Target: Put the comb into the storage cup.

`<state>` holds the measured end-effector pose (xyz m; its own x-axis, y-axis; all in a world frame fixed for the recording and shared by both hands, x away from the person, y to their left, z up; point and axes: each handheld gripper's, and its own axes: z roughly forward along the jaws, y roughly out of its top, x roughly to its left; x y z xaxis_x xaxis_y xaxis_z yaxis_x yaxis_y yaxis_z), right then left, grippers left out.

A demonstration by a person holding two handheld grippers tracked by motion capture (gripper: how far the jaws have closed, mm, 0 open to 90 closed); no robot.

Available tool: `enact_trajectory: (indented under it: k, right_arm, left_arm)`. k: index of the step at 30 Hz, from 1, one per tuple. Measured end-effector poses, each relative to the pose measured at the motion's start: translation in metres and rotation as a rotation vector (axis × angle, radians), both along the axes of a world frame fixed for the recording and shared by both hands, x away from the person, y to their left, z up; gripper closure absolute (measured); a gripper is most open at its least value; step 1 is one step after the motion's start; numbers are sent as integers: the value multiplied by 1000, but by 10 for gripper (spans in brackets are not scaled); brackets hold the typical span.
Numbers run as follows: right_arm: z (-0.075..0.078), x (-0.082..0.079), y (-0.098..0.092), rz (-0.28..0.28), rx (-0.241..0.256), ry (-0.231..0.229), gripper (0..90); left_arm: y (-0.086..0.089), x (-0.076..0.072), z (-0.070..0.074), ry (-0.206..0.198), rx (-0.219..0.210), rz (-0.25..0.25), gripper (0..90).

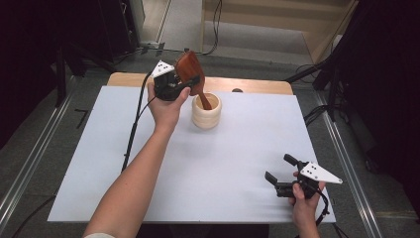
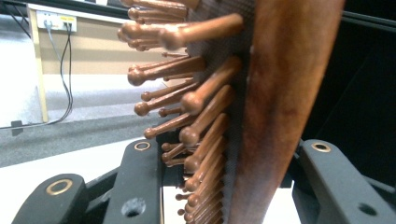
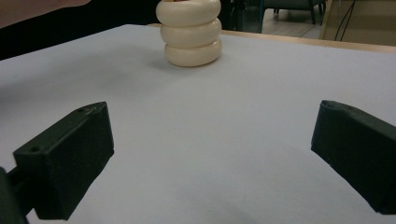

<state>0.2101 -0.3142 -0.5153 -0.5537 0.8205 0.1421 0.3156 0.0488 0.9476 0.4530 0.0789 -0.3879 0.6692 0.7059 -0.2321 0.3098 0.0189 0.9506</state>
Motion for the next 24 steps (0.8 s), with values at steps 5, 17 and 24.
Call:
enact_trajectory:
  k: [5,17,24]
  right_arm:
    - [0,0,0,1,1,1,0]
    - [0,1,0,0,-1,-2,0]
    - [0,0,0,0,1,0,0]
  left_arm:
    - [-2,0,-7,10,-1,-3,581]
    - [-9,2,-20,40,-3,11,581]
    - [-12,2,-25,48,-7,13,579]
